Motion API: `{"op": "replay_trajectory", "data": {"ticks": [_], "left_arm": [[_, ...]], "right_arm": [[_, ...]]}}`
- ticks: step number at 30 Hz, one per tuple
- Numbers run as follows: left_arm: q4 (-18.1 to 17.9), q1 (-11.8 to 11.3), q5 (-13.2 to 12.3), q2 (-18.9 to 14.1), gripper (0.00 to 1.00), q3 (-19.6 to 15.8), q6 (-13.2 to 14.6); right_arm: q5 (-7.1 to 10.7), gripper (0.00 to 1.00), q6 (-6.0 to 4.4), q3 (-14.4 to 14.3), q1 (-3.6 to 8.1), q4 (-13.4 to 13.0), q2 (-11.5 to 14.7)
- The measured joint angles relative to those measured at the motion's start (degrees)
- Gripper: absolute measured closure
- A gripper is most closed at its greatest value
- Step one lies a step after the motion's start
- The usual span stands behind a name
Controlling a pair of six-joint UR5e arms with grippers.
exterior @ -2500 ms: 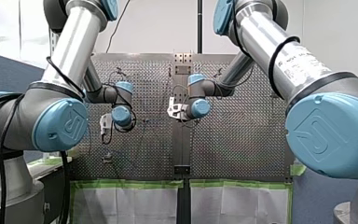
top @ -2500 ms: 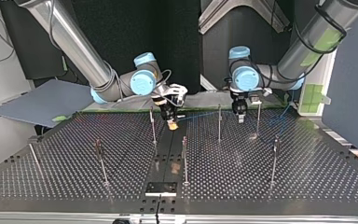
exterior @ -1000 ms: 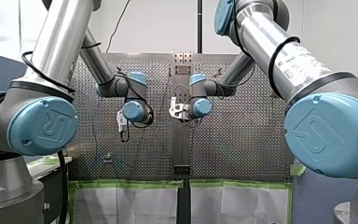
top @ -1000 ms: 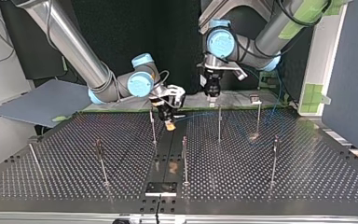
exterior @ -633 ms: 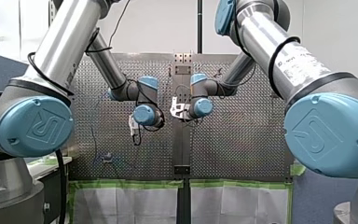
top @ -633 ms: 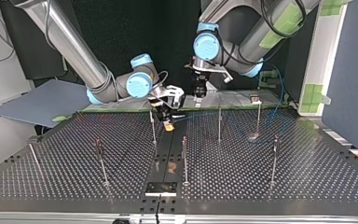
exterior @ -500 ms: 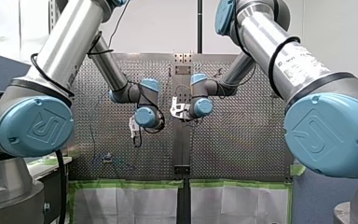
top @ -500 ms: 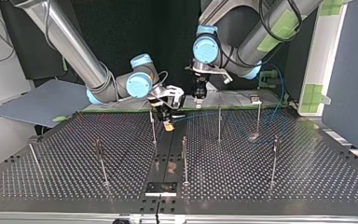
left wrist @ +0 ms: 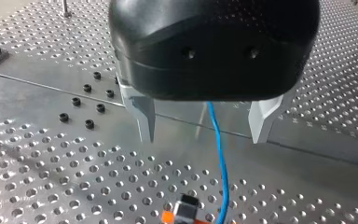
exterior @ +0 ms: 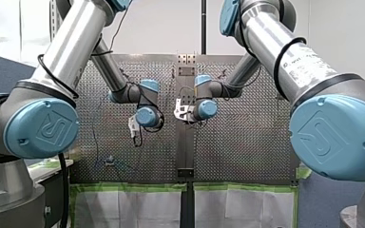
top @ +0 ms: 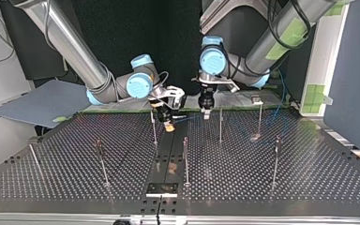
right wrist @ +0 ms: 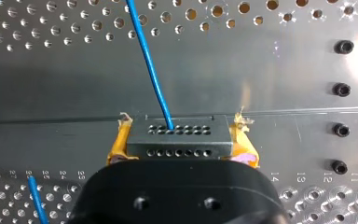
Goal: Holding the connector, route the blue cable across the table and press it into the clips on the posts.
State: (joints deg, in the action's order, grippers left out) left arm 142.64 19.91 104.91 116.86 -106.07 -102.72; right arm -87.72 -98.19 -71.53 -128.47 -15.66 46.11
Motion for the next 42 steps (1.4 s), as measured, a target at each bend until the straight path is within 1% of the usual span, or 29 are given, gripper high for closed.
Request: {"op": "replay_trajectory", "data": {"ticks": [5, 11, 15, 19, 23, 24, 25, 26, 27, 28, 30, 31, 33, 34, 35, 42], "left_arm": [[1.86, 0.25, -0.53, 1.89, 0.00, 2.17, 0.05], [2.83, -0.08, 0.89, 5.07, 0.00, 5.38, -0.72], [4.41, -0.16, 1.68, 6.94, 0.00, 7.47, -0.42], [5.99, 0.16, 2.02, 7.54, 0.00, 9.09, -0.09], [6.93, 0.55, 2.16, 7.61, 0.00, 9.56, 0.39], [7.04, 0.67, 2.20, 7.61, 0.07, 9.61, 0.61], [7.10, 0.74, 2.23, 7.61, 0.07, 9.63, 0.78], [7.13, 0.80, 2.29, 7.63, 0.13, 9.64, 0.92], [7.13, 0.87, 2.46, 7.64, 0.24, 9.65, 1.10], [7.14, 0.91, 2.61, 7.63, 0.24, 9.65, 1.20], [7.11, 0.98, 3.02, 7.63, 0.71, 9.66, 1.35], [7.08, 0.98, 3.24, 7.63, 0.71, 9.66, 1.36], [7.02, 1.00, 3.65, 7.63, 0.91, 9.67, 1.41], [7.00, 1.00, 3.77, 7.63, 0.91, 9.68, 1.41], [6.99, 1.00, 3.89, 7.63, 1.00, 9.68, 1.40], [6.92, 1.01, 5.74, 7.55, 1.00, 9.68, 0.92]], "right_arm": [[0.00, 1.00, 0.00, 0.01, 0.02, 0.00, 0.00], [0.15, 1.00, 0.00, 0.01, 0.01, 0.00, 0.00], [0.24, 1.00, -0.01, 0.01, 0.01, 0.00, 0.01], [0.24, 1.00, -0.06, 0.01, 0.02, 0.00, 0.02], [0.24, 1.00, -0.08, 0.01, 0.02, 0.00, 0.04], [0.24, 1.00, -0.08, 0.01, 0.02, 0.00, 0.05], [0.24, 1.00, -0.09, 0.02, 0.02, 0.00, 0.04], [0.25, 1.00, -0.08, 0.01, 0.02, 0.00, 0.05], [0.25, 1.00, -0.09, 0.00, 0.02, 0.00, 0.05], [0.26, 1.00, -0.09, 0.00, 0.02, 0.00, 0.06], [0.26, 1.00, -0.09, 0.01, 0.03, 0.00, 0.06], [0.26, 1.00, -0.09, 0.01, 0.02, 0.00, 0.07], [0.26, 1.00, -0.09, 0.01, 0.03, 0.00, 0.08], [0.26, 1.00, -0.09, 0.01, 0.02, 0.01, 0.09], [0.27, 1.00, -0.09, 0.01, 0.03, 0.00, 0.12], [0.26, 1.00, -0.06, 0.02, 0.03, 0.05, 0.16]]}}
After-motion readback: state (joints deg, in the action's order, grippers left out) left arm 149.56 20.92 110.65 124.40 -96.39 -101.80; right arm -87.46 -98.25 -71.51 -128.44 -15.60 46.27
